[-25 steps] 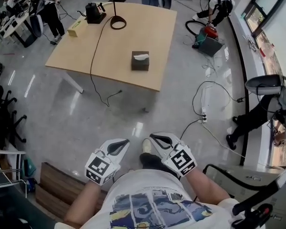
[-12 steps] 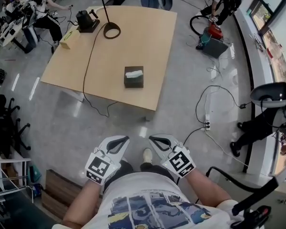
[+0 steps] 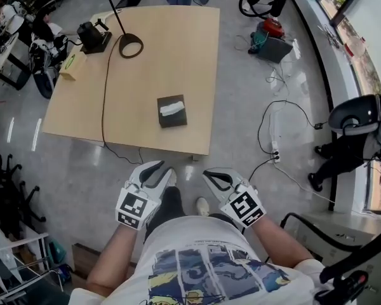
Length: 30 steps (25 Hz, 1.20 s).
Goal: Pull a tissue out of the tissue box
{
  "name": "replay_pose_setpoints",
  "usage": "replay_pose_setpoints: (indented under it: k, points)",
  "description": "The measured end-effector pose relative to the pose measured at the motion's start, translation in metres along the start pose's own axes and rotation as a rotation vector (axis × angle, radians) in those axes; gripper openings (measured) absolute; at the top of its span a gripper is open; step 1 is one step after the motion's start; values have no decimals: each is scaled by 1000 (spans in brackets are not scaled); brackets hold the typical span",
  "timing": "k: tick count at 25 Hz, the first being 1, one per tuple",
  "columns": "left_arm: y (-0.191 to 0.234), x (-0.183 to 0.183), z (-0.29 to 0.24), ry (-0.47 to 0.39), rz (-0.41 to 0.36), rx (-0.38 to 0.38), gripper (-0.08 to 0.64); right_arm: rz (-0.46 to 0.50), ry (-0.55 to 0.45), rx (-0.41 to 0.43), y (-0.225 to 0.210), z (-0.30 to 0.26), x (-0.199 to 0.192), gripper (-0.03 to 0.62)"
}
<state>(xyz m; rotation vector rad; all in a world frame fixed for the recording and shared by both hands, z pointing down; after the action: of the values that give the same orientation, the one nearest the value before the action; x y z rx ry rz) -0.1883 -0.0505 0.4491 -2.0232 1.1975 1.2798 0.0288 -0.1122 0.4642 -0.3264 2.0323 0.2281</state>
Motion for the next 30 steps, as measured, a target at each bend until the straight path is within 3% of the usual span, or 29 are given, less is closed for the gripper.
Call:
replay_pose_setpoints:
  k: [4, 15, 22, 30]
  points:
    - [50, -3, -14, 36, -34, -23, 124, -39, 4, -70, -7, -25, 14, 5]
    - [149, -7, -84, 139, -224, -99, 152, -104, 76, -169, -13, -79, 30, 6]
    - [172, -15, -132, 239, -388, -153, 235, -158, 96, -249, -17, -83, 32, 6]
    - [182, -32, -172, 332, -442, -215, 239, -221, 119, -343, -26, -72, 27, 6]
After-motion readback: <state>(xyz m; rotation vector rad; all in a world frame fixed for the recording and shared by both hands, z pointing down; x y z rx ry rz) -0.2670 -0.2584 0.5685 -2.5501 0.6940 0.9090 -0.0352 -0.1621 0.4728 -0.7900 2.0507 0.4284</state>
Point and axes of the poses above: the fingertips, and each gripper's own axes: z backward along the fingers, y to its left, x out of its top, the point moved 9 cm from there along z, backward along the fingers, and after that the axes turned 7 degrees about -x, right-handed, at the moved point
